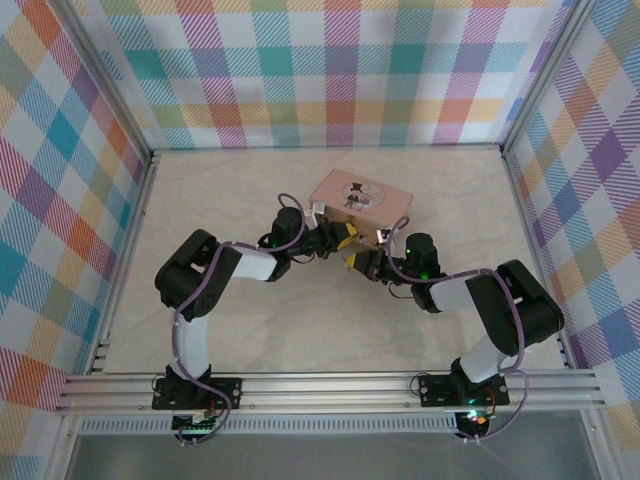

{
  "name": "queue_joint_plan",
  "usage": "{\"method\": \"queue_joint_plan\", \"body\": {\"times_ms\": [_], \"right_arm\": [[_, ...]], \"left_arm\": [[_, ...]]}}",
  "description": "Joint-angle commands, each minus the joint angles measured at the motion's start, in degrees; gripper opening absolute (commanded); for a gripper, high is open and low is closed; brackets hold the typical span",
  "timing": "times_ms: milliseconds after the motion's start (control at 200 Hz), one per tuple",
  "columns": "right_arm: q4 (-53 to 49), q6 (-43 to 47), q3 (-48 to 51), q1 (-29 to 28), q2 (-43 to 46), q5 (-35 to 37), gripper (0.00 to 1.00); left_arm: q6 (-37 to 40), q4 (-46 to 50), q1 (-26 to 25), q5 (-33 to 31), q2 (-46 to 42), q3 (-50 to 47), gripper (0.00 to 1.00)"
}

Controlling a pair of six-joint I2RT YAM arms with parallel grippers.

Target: Unlock a padlock with a key

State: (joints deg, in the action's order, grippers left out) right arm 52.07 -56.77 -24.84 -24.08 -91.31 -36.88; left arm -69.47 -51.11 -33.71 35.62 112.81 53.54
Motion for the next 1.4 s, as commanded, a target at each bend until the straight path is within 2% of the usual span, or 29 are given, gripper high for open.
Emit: {"method": "queue_joint_plan", "body": {"times_ms": [0,480,1110,1395], "right_arm": [[3.61,-1.85,-0.14,2.27,-0.58,4.87,0.00],[2.26,-1.63,-0.07,4.17,1.77,6.61,0.00],[5.31,-3.26,-4.45,3.86,-4.17,0.81,0.00],[0.10,-1.19,-3.90,3.43,-4.50,-0.63,0.00]], "left_arm": [[-0.75,-2.85,0.22,7.23,-0.27,1.19,0.09],[-0.66,-2.96,1.02,8.82,-0.19,-0.01,0.07],[-0.67,-3.09,0.40,8.58,0.55,0.56,0.08],[-1.32,-3.99,0.49,7.98,0.89,0.96,0.09]]}}
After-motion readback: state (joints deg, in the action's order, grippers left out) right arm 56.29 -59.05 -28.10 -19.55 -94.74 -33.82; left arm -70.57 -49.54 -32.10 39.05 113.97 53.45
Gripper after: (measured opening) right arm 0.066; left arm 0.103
